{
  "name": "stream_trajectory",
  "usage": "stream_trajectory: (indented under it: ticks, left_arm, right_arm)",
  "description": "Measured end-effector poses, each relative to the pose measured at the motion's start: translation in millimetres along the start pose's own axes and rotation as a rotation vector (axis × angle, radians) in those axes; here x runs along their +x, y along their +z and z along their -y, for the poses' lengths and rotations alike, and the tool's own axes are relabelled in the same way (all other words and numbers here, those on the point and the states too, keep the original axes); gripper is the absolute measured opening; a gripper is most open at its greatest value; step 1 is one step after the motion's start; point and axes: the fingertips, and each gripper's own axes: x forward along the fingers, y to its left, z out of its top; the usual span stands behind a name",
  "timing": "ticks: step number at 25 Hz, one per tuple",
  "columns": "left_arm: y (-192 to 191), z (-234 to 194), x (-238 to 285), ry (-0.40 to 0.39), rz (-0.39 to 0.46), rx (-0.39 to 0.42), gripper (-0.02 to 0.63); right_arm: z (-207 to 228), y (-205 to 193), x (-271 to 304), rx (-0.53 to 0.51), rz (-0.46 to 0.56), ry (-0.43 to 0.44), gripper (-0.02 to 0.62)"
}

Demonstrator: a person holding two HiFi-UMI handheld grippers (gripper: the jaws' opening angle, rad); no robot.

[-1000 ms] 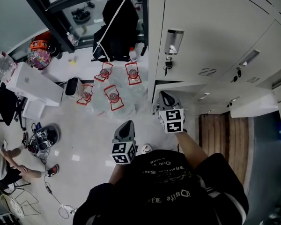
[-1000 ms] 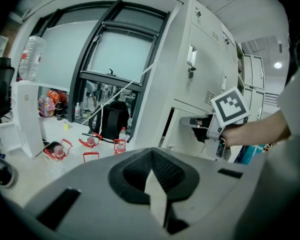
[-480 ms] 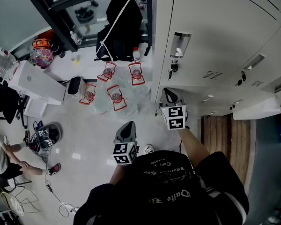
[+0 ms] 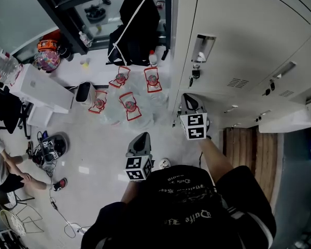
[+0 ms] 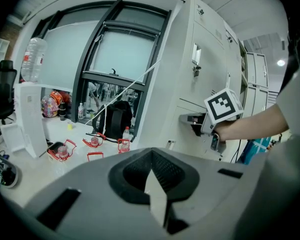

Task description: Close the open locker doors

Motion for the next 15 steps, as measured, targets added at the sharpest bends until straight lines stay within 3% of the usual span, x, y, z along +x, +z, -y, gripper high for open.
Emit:
stream_trajectory:
  ticks: [15]
  left_arm:
    - [9,16,4,-0.056,0.022,0.005,0.006]
  right_arm:
    - [1,-4,-30,0.095,0.019,-0.003,0.006]
